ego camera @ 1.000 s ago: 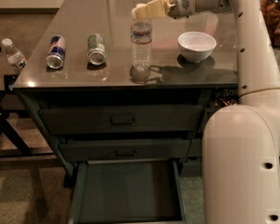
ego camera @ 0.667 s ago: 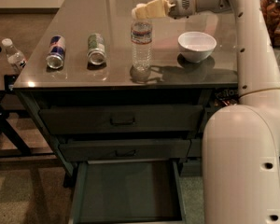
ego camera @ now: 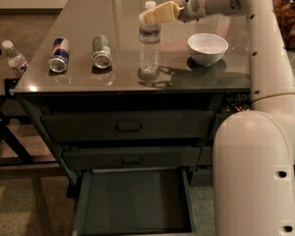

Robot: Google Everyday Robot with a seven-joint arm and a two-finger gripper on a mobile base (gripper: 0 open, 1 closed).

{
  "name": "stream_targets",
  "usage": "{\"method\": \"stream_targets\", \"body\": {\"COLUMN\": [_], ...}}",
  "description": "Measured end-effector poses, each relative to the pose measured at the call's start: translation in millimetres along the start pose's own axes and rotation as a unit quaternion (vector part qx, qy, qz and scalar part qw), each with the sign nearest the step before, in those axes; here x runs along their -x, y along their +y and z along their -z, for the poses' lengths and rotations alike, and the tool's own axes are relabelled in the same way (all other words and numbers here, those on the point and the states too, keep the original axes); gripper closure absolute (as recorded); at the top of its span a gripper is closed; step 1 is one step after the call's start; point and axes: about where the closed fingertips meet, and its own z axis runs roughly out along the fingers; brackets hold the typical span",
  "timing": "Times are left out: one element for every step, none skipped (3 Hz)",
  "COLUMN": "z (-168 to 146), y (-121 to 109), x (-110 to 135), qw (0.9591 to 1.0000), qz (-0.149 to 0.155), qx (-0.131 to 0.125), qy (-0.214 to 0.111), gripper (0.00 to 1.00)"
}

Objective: Pick water bottle from bottom drawer and place on counter

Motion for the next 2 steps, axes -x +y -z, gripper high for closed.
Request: {"method": "stream_targets", "body": {"z": [-0.1, -0.1], "y": [0.0, 0.0], "x": [0.0, 0.0], "qw": [1.0000, 1.0000], "qz": [0.000, 0.000], "qx": [0.000, 0.000], "qy": [0.000, 0.000], "gripper": [0.00, 0.00]}}
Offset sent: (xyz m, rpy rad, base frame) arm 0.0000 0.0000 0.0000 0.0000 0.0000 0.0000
